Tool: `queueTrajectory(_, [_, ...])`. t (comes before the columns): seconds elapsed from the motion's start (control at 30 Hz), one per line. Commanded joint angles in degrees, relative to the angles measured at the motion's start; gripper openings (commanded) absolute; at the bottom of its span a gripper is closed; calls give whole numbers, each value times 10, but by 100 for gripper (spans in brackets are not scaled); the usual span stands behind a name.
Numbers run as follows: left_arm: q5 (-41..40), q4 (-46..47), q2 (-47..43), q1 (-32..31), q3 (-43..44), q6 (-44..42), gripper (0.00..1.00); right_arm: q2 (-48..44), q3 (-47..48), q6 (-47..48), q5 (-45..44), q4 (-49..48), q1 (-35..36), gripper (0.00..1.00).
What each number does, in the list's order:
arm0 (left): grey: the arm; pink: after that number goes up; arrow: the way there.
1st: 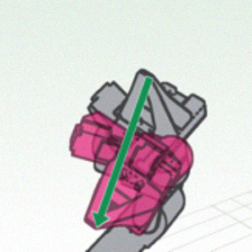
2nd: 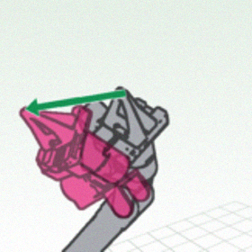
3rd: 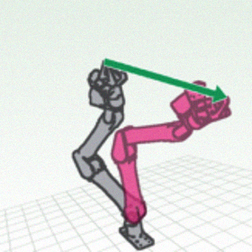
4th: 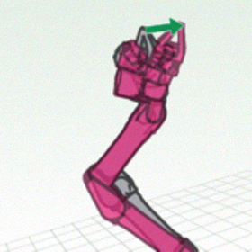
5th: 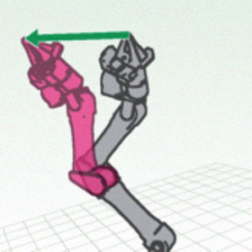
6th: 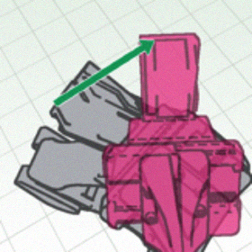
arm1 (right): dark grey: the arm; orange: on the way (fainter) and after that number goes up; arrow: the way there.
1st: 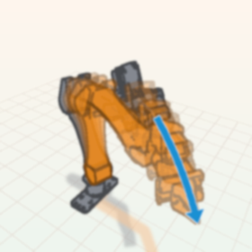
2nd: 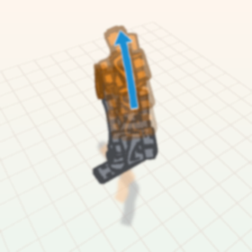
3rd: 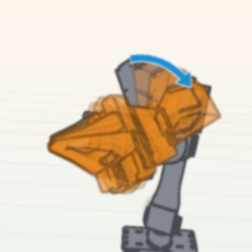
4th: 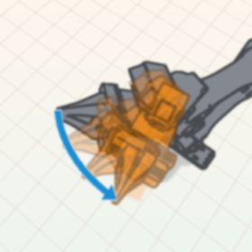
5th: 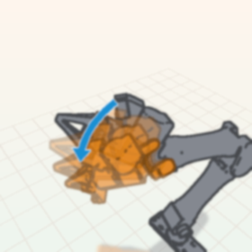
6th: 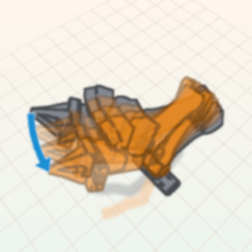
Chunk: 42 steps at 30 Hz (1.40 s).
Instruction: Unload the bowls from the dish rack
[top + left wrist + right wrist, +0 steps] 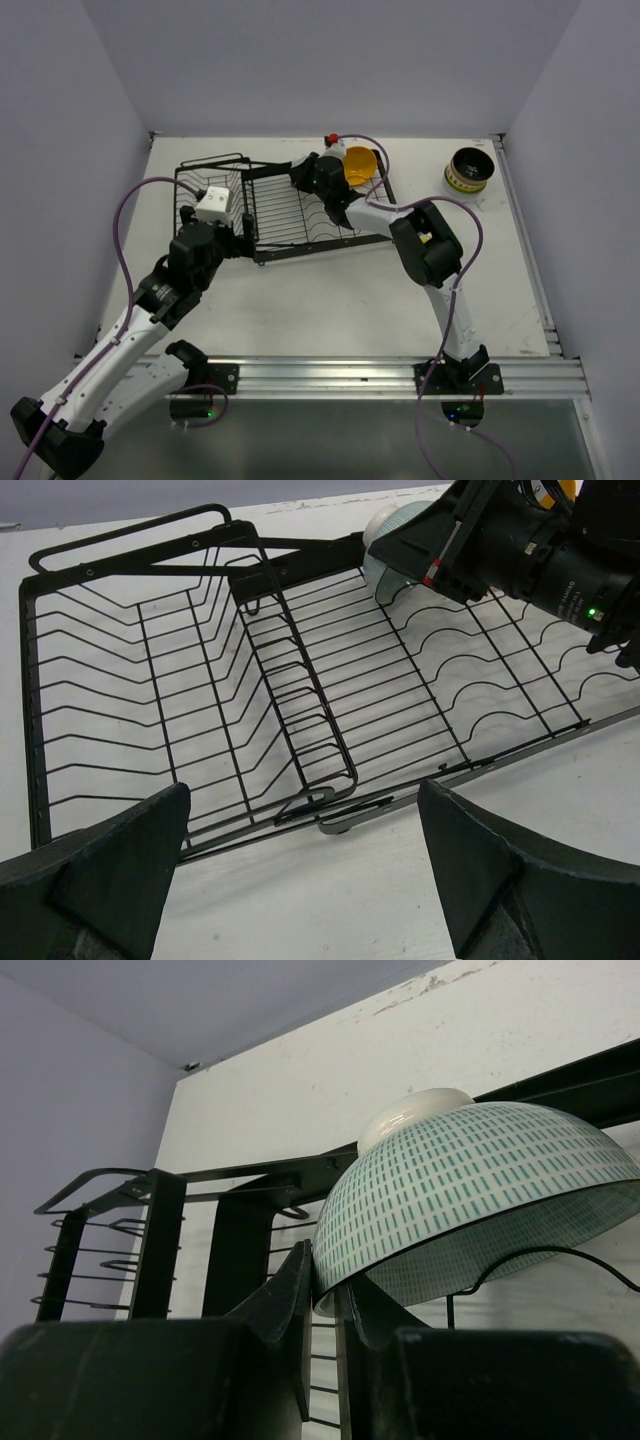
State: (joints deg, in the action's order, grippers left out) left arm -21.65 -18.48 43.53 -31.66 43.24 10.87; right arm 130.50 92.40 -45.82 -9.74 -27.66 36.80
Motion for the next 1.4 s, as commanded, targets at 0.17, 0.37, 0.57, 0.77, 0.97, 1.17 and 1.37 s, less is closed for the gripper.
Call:
queueTrajectory(0.17, [-27, 17, 6, -4, -3, -9, 100, -140, -12, 50, 84, -118, -11, 0])
queueTrajectory(0.37, [-30, 17, 4, -3, -4, -10, 100, -153, -70, 24, 85, -175, -24, 0])
queueTrajectory(0.57, [-26, 18, 13, -4, -4, -12, 100, -139, -123, -49, 91, -252, -42, 0])
queueTrajectory(0.77, [-23, 20, 14, -3, -5, -12, 100, -115, -123, -66, 95, -309, -43, 0])
queueTrajectory(0.97, [-18, 20, 18, -3, -6, -13, 100, -106, -174, -91, 71, -416, -43, 0])
queueTrajectory(1.17, [-19, 21, 22, -4, -6, -13, 100, -92, -178, -121, 56, -451, -43, 0])
queueTrajectory(1.37, [-27, 20, 26, -3, -4, -14, 100, -115, -170, -148, 81, -445, -43, 0])
